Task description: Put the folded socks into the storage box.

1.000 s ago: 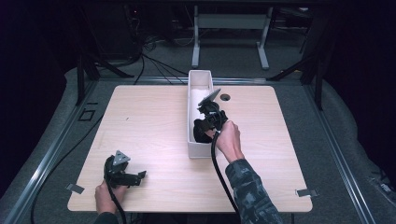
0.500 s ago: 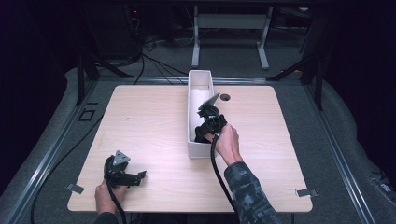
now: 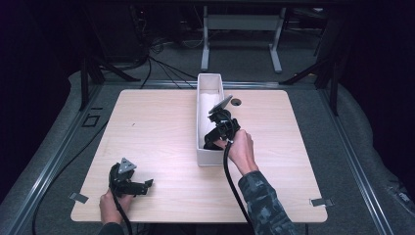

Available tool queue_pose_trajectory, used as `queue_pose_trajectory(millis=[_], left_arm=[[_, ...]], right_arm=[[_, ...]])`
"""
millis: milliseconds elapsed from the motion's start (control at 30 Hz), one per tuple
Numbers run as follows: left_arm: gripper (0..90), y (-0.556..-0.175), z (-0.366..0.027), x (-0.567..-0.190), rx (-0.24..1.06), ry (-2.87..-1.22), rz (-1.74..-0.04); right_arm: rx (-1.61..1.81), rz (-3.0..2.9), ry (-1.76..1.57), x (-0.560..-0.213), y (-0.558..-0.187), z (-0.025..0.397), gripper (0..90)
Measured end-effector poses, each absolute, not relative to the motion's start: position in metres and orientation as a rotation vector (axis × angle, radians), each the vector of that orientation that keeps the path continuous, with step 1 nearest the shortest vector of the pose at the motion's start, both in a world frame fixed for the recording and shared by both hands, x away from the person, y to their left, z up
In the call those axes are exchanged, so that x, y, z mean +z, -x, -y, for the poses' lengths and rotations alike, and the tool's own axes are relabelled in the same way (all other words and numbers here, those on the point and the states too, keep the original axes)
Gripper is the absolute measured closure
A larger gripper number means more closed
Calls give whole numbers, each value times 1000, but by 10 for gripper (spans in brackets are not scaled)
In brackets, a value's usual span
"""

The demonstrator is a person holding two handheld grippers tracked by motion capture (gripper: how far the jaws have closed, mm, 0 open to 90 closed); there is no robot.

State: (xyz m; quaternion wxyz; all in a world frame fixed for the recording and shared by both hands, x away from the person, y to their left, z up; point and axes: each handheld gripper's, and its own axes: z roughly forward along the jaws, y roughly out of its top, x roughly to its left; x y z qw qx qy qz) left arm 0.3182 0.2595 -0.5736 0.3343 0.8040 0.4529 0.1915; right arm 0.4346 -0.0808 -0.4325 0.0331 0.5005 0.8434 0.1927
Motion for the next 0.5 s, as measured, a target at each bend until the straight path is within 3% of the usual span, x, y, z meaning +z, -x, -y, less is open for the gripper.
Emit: queue_pose_trajectory(millis=[333,500], left_arm=[[5,-318,-259,-574,500,-2099,-1182],[5,-318,-259,-574,500,-2095,-1187]], right_arm=[[714,-2551,-1469,-402,-416,106,165],[765,-2537,-1428,-390,-404,121,134]])
